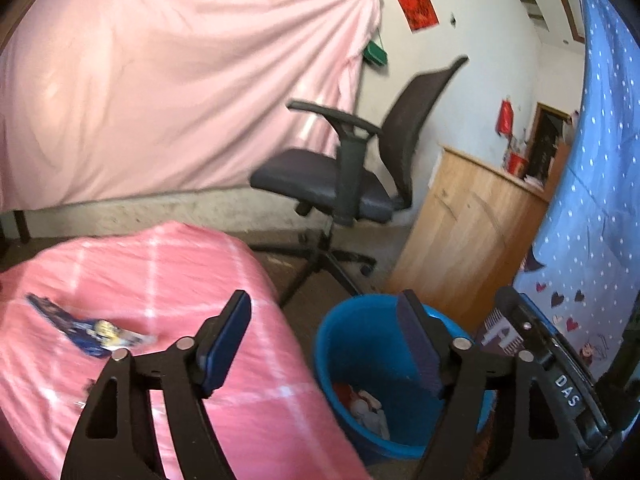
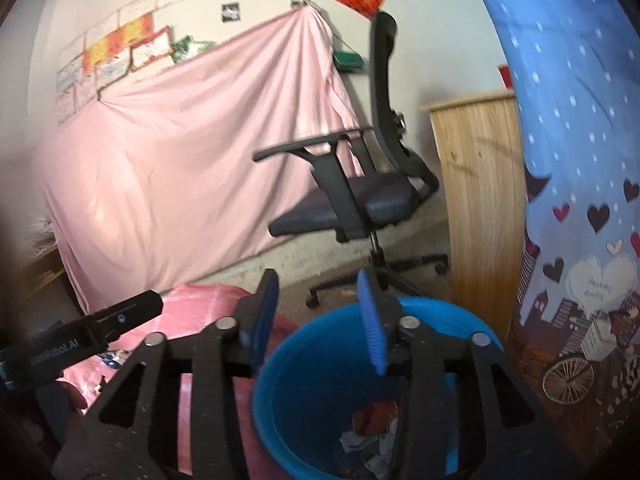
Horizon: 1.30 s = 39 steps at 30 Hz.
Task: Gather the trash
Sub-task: 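Bring both open tools back over the bedspread toward the wrapper and clip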
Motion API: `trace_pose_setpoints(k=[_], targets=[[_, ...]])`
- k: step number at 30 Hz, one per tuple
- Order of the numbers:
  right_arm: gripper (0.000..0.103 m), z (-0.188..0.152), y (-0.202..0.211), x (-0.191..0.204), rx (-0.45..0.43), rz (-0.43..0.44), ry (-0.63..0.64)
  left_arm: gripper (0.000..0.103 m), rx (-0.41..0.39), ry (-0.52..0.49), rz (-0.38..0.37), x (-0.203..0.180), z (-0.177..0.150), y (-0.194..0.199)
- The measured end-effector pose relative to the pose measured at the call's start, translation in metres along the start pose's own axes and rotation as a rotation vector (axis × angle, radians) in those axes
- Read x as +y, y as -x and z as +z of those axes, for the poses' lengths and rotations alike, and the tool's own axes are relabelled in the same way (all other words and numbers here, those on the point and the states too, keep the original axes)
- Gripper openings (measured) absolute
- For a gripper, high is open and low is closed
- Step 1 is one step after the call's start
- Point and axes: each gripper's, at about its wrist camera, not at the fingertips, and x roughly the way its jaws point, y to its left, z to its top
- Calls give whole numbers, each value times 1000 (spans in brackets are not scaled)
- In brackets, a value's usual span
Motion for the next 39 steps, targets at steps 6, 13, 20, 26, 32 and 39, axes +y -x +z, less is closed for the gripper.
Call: trace_pose_setpoints(k=[6, 13, 20, 26, 32, 39], targets=[[94, 5, 1, 29, -53, 52, 30, 90, -79, 20, 80, 31, 3, 30], [103, 4, 1, 65, -108, 125, 62, 101, -185, 62, 200, 72, -3, 64], [103, 0, 2, 97, -144, 191, 92, 101, -244, 84, 291, 107, -14, 93], [103, -7, -2, 122, -141, 238, 132, 101, -272, 100, 364, 133, -27, 116], [103, -19, -2, 145, -133, 280, 184, 101, -319, 112, 442, 152, -43, 140], [103, -36, -13, 167, -45, 302, 256, 101, -297, 125, 492, 175, -60, 149]])
